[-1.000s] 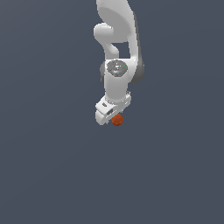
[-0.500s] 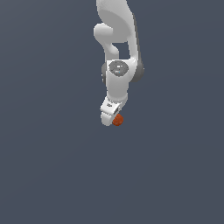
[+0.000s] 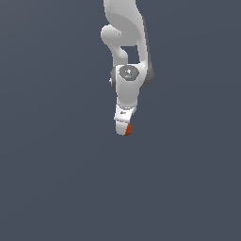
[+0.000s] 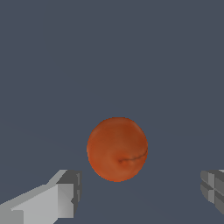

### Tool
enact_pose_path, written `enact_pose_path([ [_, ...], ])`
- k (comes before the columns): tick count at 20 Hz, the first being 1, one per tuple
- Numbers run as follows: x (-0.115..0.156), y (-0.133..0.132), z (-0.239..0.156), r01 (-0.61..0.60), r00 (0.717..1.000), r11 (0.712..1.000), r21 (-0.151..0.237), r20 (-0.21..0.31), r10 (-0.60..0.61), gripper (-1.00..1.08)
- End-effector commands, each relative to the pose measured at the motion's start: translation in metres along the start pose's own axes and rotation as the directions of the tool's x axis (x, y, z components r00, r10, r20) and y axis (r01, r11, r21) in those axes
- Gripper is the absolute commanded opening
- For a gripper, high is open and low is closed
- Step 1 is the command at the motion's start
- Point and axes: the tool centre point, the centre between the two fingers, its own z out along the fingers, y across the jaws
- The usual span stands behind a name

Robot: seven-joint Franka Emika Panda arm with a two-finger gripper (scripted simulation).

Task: Pick up the object and move it to a goal position.

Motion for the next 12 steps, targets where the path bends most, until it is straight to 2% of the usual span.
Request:
enact_pose_path([
  [1,0.0009,-0.0039,0.0019,0.063,0.998,0.998,-0.002,-0.002,-0.063,1.00],
  [12,0.0030,-0.0136,0.0066,0.214,0.977,0.977,-0.009,-0.007,-0.214,1.00],
])
